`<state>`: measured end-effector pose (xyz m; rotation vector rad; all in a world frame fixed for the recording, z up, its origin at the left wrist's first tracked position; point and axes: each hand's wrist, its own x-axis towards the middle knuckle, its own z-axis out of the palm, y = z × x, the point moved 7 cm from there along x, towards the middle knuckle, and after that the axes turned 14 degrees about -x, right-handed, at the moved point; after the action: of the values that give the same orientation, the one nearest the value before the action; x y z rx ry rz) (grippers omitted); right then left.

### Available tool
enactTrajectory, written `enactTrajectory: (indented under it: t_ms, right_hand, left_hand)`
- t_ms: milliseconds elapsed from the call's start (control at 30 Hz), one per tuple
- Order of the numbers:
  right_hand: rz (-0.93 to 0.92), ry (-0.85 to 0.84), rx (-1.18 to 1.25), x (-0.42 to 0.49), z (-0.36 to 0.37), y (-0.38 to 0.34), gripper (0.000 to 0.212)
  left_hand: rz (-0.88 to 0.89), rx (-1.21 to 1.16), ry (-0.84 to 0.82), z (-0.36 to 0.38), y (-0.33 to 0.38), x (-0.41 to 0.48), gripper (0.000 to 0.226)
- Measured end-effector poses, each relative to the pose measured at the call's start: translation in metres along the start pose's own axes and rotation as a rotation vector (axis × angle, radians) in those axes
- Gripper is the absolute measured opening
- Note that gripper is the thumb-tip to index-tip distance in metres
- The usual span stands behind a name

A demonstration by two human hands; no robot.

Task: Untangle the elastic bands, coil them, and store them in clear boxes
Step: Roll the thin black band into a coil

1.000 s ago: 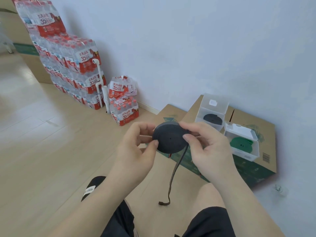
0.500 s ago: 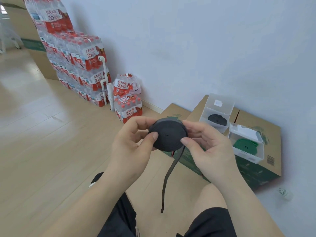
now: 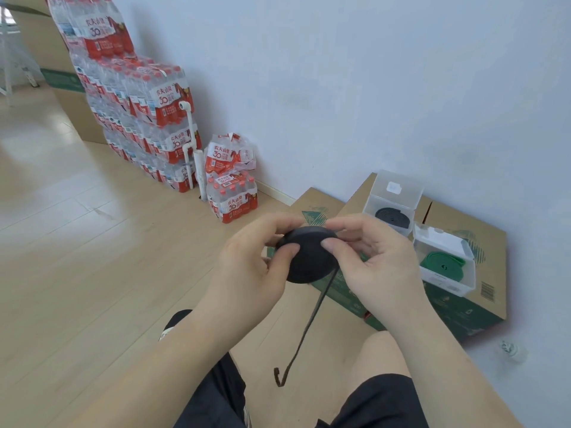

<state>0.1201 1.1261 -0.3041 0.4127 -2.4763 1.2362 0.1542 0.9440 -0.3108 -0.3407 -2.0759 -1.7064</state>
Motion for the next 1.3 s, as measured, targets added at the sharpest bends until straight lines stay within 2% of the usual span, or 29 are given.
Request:
enactTrajectory:
  t_ms: [100, 200, 267, 367, 500, 667, 767, 833, 933, 1000, 1100, 1200, 1300]
  right_hand:
    - [0.090, -0.025, 0.086, -0.007, 0.003, 0.009, 0.046]
    - [0.079, -0.026, 0.117, -0.010, 0.006, 0.008, 0.049]
    - [0.002, -0.020, 0.042, -0.008, 0.006, 0.003, 0.047]
    - [-0.197, -0.012, -0.139, -0.005, 0.004, -0.010, 0.042]
    - [-0.255, -0.055, -0.163, 0.002, 0.006, -0.014, 0.035]
    - [-0.081, -0.060, -0.044, 0.002, -0.001, -0.005, 0.035]
    - [0.011, -0.012, 0.049, -0.003, -0.002, 0.004, 0.043]
    - [0.008, 0.010, 0.050, -0.004, -0.001, 0.004, 0.044]
    - [-0.128, 0.004, -0.068, 0.000, 0.001, -0.006, 0.040]
    - [-0.245, 0.005, -0.164, 0.002, 0.002, -0.013, 0.036]
    - [-0.300, -0.005, -0.204, 0.005, 0.005, -0.018, 0.032]
    - [-0.110, -0.003, -0.103, 0.004, 0.004, -0.009, 0.026]
    - [0.070, 0.006, 0.035, -0.002, 0.003, 0.005, 0.034]
  left_hand:
    - [-0.107, -0.192, 0.107, -0.006, -0.009, -0.001, 0.049]
    - [-0.155, -0.262, 0.127, -0.005, -0.017, -0.004, 0.044]
    - [-0.173, -0.174, 0.091, -0.003, -0.022, -0.006, 0.038]
    - [-0.103, -0.023, 0.035, -0.003, -0.019, -0.006, 0.028]
    - [0.006, 0.073, -0.076, 0.005, -0.004, 0.001, 0.039]
    - [-0.002, -0.002, -0.004, -0.003, 0.004, 0.006, 0.042]
    - [-0.080, -0.148, 0.120, -0.011, 0.000, 0.005, 0.042]
    - [-0.142, -0.181, 0.135, -0.012, -0.009, 0.004, 0.038]
    - [-0.181, -0.067, 0.055, -0.009, -0.016, 0.002, 0.032]
    - [-0.089, 0.054, -0.002, -0.007, -0.009, 0.002, 0.033]
    - [0.036, 0.152, -0.125, 0.003, 0.002, 0.003, 0.037]
    - [-0.002, 0.098, -0.084, 0.002, 0.001, 0.005, 0.037]
    - [-0.111, -0.101, 0.052, -0.007, -0.003, 0.005, 0.039]
